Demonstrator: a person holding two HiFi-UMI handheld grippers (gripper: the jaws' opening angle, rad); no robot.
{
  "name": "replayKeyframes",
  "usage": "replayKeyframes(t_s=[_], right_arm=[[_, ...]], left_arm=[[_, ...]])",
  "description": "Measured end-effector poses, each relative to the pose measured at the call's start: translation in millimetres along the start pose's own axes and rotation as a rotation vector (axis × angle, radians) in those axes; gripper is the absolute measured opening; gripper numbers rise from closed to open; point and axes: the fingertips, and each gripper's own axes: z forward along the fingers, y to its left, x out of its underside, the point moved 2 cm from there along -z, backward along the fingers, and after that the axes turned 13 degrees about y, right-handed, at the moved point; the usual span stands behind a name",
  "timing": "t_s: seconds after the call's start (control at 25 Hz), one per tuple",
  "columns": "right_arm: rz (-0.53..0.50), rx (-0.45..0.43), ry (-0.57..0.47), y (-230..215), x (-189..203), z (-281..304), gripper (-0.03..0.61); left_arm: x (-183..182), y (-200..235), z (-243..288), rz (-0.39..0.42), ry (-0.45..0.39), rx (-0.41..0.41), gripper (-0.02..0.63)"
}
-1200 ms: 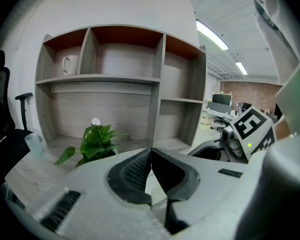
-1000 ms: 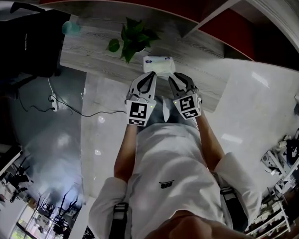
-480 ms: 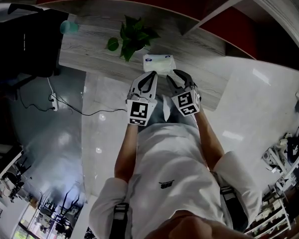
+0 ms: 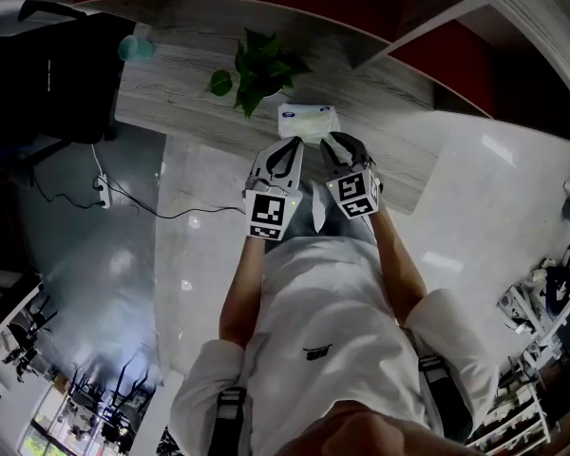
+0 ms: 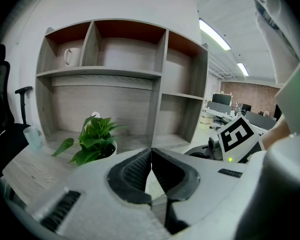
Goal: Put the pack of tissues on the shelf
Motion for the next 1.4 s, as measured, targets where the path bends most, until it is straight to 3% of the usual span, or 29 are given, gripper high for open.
replayKeyframes(t_s=[0.36,1.4], right_arm=[[0.009,0.019,-0.01,-4,-3,-1,0.048],[-0.034,0.03,-0.113,-3,-37,-42,0.04]], left_arm=[[1,3,-4,-0.009,-0.001,-0.011,0.029],[-19,2,-19,0.012,-0.052,-0.034,0.029]])
